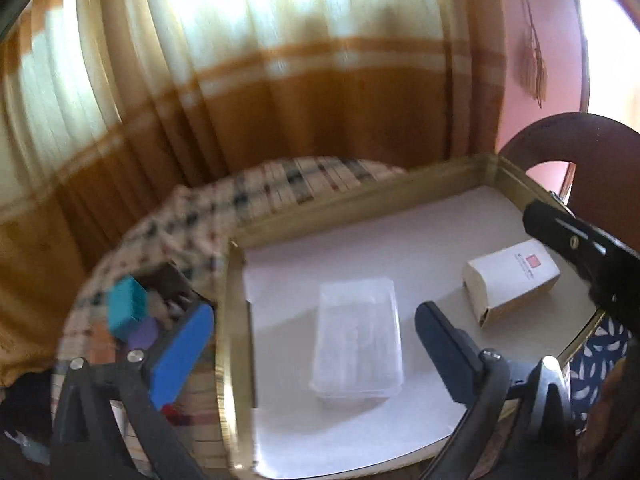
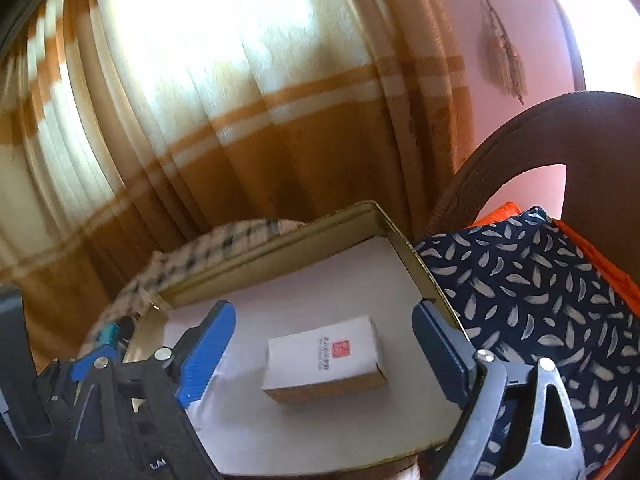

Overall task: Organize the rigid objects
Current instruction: 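Place the white box in the gold tray with the right gripper while the left places the clear case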

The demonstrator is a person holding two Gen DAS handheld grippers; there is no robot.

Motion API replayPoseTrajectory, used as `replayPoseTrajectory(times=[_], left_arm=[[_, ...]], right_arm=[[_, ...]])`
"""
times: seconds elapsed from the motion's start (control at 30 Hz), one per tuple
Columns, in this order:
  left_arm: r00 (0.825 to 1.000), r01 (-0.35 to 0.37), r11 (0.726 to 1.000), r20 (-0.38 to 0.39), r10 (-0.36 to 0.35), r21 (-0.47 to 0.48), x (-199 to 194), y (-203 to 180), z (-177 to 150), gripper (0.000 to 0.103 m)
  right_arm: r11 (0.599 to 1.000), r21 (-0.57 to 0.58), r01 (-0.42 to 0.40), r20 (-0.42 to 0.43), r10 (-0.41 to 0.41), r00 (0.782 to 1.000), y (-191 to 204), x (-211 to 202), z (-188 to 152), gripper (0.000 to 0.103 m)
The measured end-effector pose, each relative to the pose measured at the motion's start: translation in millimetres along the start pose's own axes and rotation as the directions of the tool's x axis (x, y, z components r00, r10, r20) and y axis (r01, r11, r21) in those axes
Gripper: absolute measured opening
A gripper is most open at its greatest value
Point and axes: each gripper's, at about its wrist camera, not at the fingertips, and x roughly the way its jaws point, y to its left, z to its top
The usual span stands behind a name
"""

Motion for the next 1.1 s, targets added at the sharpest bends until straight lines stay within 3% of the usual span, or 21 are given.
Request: replayPoseTrajectory(times=[0.13, 0.47, 1.1], left_arm=[[1.0, -0.006, 1.0, 0.017, 0.006, -0.028, -11.4, 12.0, -2.5, 0.103], [0.999, -0.049, 0.993, 0.004, 0.05, -0.112, -22.1, 51.2, -23.2, 0.103], [0.995, -0.103, 0.95, -0.049, 0.092, -0.295, -29.4, 131.9, -67.5, 0.103]], right_arm=[[1.0, 0.022, -0.02, -0.003, 0.02, 1.0, 7.9, -8.5, -9.5, 0.094], [0.998, -0.056, -0.019, 0.037, 0.021, 0.999, 49.8, -29.0, -23.5, 0.094], [0.975, -0.204, -0.082, 0.02, 0.088, 0.996, 128.1, -41.2, -56.6, 0.094]])
